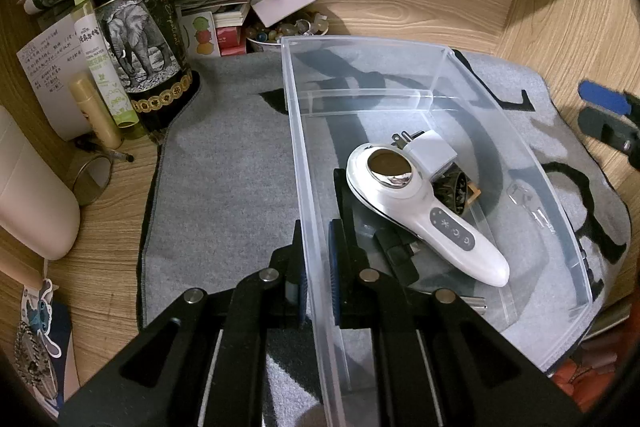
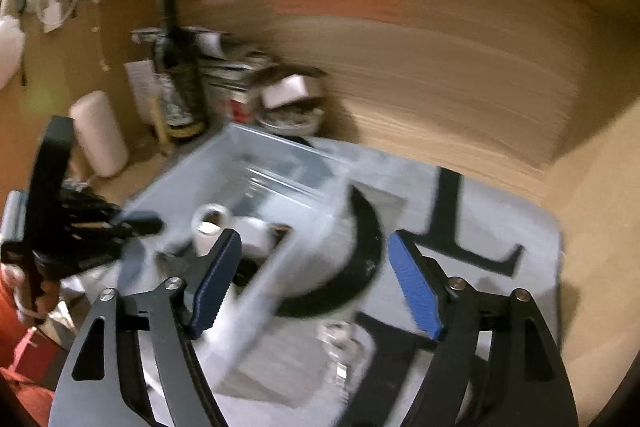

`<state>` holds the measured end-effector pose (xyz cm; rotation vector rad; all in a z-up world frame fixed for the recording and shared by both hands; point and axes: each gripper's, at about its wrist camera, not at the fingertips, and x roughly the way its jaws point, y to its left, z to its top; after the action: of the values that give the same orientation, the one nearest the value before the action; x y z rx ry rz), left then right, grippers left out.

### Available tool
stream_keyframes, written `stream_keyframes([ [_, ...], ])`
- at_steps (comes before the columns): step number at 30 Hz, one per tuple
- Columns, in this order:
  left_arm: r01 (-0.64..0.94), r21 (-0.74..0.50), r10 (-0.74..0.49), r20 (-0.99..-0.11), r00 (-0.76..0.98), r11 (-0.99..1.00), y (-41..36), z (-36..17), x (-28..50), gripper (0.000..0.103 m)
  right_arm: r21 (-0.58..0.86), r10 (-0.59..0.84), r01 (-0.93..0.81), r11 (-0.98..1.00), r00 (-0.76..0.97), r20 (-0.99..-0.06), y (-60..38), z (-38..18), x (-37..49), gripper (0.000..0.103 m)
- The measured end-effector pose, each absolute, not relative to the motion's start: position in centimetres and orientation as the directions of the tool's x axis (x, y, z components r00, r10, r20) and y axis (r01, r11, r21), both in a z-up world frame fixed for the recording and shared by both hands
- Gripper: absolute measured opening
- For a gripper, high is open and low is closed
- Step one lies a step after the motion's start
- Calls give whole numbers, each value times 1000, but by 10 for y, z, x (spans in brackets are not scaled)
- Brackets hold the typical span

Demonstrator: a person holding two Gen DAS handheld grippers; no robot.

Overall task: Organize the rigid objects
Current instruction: 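Grasp the silver keys with the right tool and lift them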

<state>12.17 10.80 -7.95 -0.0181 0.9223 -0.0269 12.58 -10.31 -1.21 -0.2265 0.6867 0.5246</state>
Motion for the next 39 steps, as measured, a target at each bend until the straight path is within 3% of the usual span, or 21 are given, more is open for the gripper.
stream_keyframes([
  [12, 14, -26, -29, -797, 604, 1000, 108, -80, 121, 9, -3, 285, -497, 868, 502, -817, -130, -90, 133, 72],
  [14, 13, -25, -28, -797, 604, 1000, 108, -80, 121, 9, 2, 280, -506, 862, 474, -835, -129, -101, 135, 63],
  [15, 13, -25, -28, -796, 604, 1000, 109, -80, 121, 9, 9, 281, -513, 858, 456, -845, -128, -106, 137, 53],
  [17, 12, -26, -28, -796, 605, 1000, 109, -80, 120, 9, 14, 290, -515, 857, 461, -838, -129, -109, 138, 51],
  [22, 13, -26, -28, -796, 605, 1000, 110, -80, 120, 9, 10, 304, -526, 851, 475, -826, -127, -108, 141, 23],
  [39, 14, -25, -28, -796, 604, 1000, 110, -80, 120, 9, 22, 343, -481, 876, 591, -730, -134, -67, 139, 23],
])
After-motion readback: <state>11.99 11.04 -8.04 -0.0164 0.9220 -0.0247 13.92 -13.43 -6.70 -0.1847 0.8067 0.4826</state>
